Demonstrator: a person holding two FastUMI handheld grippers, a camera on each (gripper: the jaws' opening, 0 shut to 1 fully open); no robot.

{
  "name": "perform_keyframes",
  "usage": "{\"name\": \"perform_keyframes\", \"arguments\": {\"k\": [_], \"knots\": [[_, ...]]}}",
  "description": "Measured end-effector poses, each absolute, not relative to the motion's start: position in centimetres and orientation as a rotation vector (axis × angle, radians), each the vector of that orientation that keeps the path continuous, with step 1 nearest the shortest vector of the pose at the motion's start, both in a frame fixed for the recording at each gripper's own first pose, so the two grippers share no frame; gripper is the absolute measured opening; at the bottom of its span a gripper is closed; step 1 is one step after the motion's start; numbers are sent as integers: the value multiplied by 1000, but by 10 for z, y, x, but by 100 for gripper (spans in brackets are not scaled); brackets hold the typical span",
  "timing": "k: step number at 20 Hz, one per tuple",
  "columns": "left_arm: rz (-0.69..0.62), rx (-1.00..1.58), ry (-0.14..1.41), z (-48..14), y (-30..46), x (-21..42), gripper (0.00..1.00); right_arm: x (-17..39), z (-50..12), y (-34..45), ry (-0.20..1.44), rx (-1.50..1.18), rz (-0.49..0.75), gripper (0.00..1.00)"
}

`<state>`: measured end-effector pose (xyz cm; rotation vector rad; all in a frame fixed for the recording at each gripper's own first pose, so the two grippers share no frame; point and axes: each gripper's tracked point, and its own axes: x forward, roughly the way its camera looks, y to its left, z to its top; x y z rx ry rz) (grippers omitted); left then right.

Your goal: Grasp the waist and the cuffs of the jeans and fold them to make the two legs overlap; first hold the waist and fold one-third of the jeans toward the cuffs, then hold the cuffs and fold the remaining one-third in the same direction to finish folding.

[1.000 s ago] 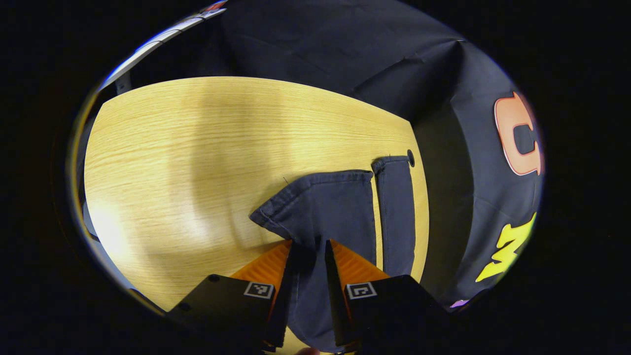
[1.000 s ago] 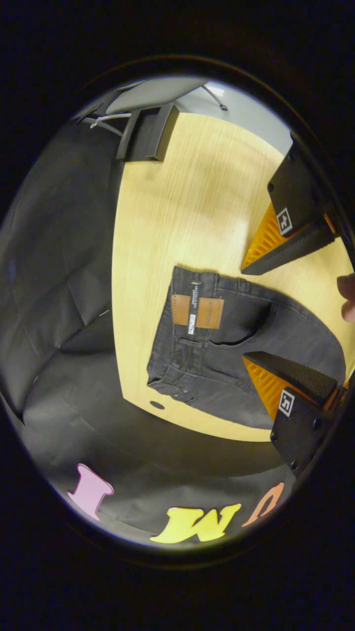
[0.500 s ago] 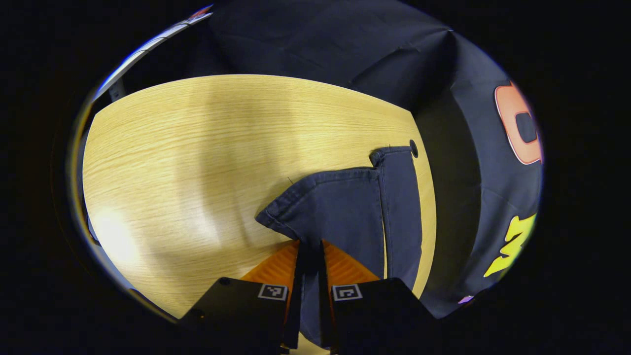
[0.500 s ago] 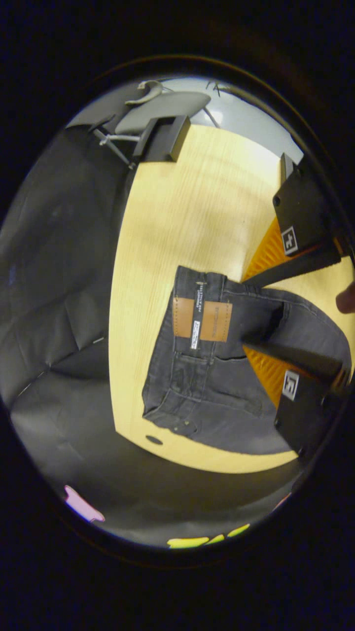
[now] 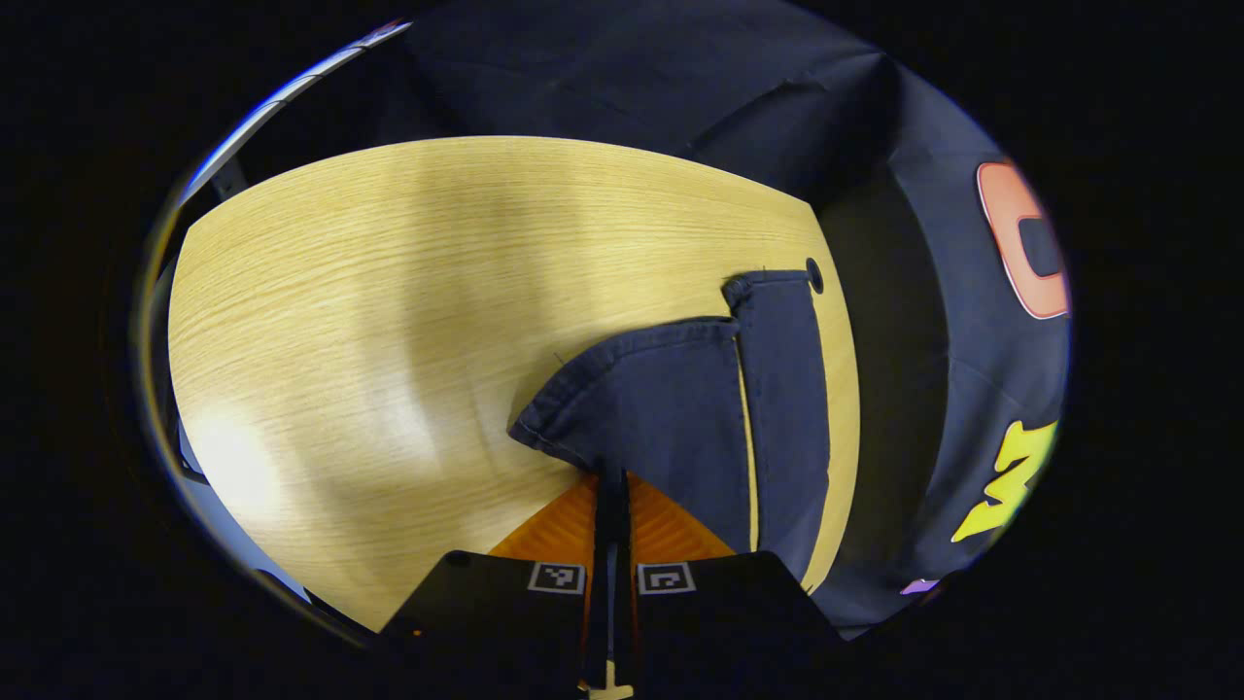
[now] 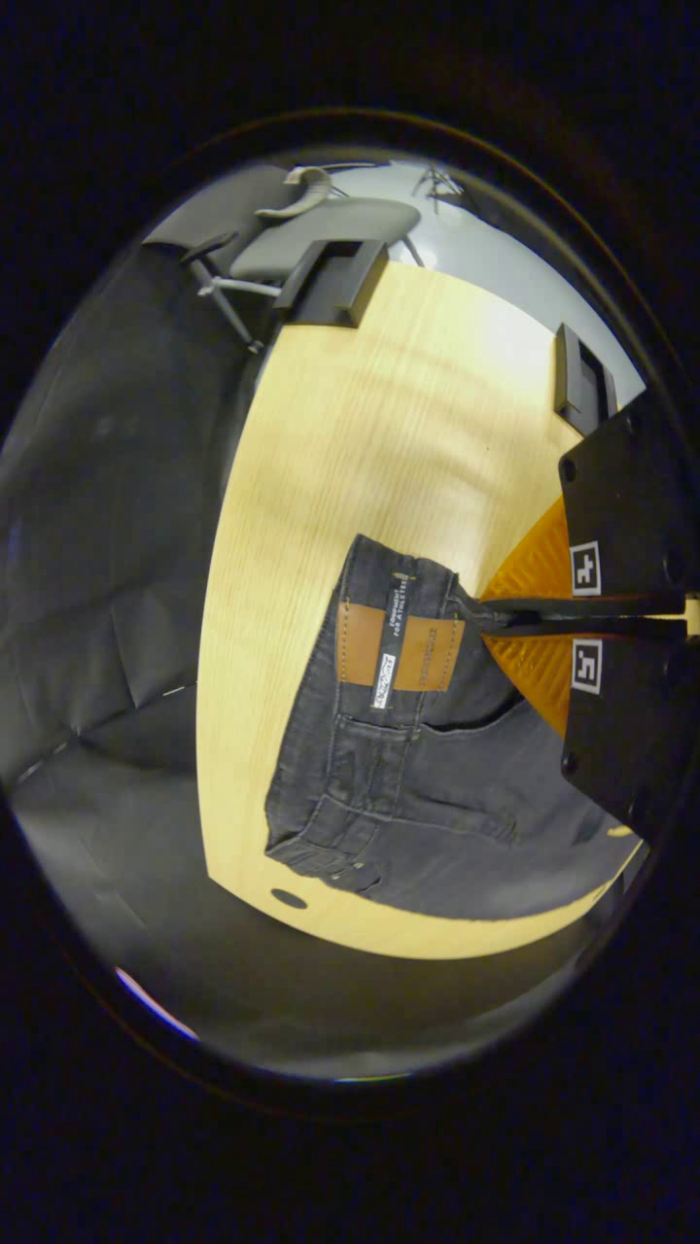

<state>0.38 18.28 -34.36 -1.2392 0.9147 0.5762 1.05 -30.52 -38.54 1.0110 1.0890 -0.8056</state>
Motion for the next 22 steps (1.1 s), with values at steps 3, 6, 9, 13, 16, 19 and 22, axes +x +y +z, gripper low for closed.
{"name": "perform_keyframes", "arguments": {"k": [3,6,9,13,16,19,22], "knots": [[557,-1293,905,-303,184,8,5,15,-356,-306,1015,1169,-777,2],[554,-1425,846,-268,177,27,5,35,-319,-299,945,1290,-715,0],[552,-1498,821,-254,165,59,4,62,-280,-290,924,1286,-613,1],[563,-1562,813,-245,178,89,4,113,-239,-286,904,1243,-516,1],[582,-1612,800,-238,189,120,4,151,-225,-287,898,1235,-482,1],[614,-1640,814,-245,199,150,4,191,-229,-289,908,1230,-468,1],[632,-1657,844,-262,204,179,4,229,-243,-288,924,1221,-462,1]]}}
